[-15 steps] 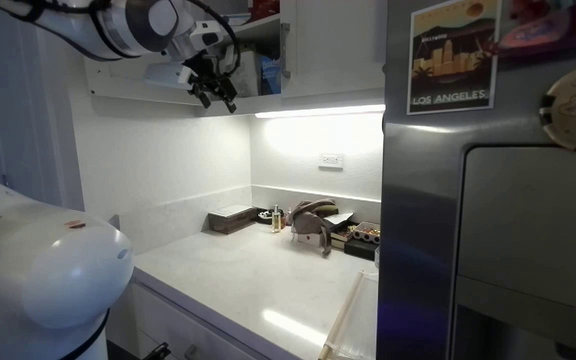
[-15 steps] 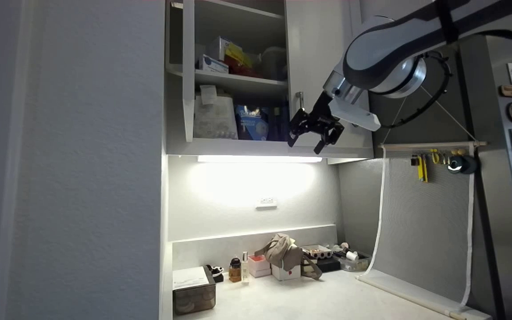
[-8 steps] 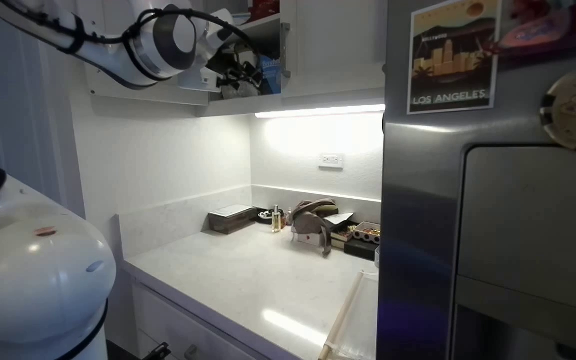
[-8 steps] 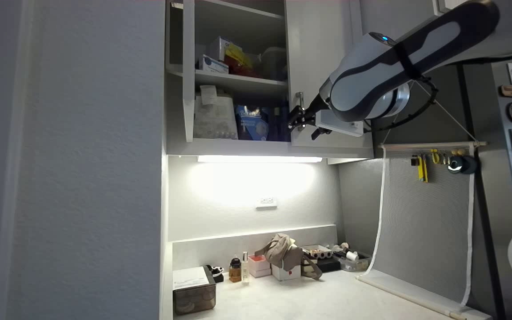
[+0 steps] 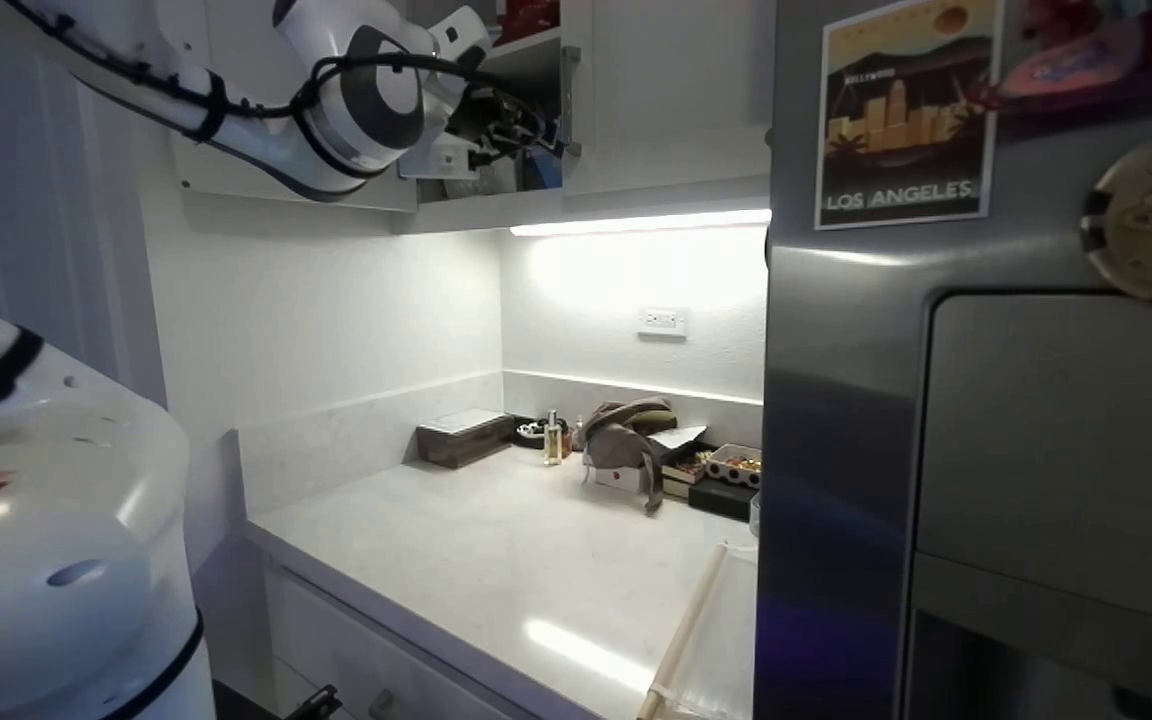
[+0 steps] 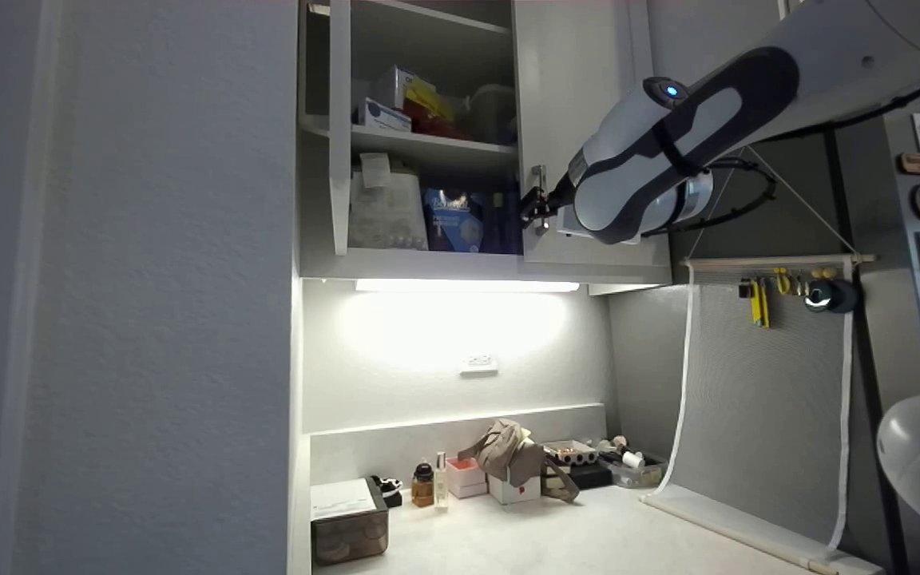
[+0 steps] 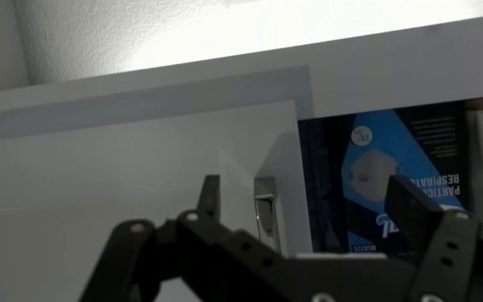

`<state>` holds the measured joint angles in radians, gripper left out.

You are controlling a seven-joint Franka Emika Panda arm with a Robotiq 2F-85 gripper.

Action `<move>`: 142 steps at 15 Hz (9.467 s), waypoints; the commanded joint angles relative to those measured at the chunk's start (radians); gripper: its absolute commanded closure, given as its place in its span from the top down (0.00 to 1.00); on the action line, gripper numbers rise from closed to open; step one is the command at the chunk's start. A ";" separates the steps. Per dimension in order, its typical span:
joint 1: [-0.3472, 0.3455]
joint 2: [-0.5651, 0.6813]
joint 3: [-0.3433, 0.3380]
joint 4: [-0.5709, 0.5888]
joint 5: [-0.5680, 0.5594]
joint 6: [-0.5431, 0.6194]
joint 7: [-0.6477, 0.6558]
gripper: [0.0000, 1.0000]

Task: Open the right cupboard door, take the brown bottle out of the cupboard, and put it on the counter

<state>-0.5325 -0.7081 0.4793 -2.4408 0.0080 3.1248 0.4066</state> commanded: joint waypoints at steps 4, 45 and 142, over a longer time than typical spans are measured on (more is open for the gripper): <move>-0.137 0.003 0.095 0.071 0.026 0.052 0.031 1.00; 0.143 -0.002 -0.218 0.180 -0.074 -0.434 -0.150 0.22; 0.657 0.584 -0.245 0.784 -1.413 -1.371 1.086 0.40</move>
<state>0.1071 -0.1193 0.2594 -1.6702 -1.3931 1.7795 1.4999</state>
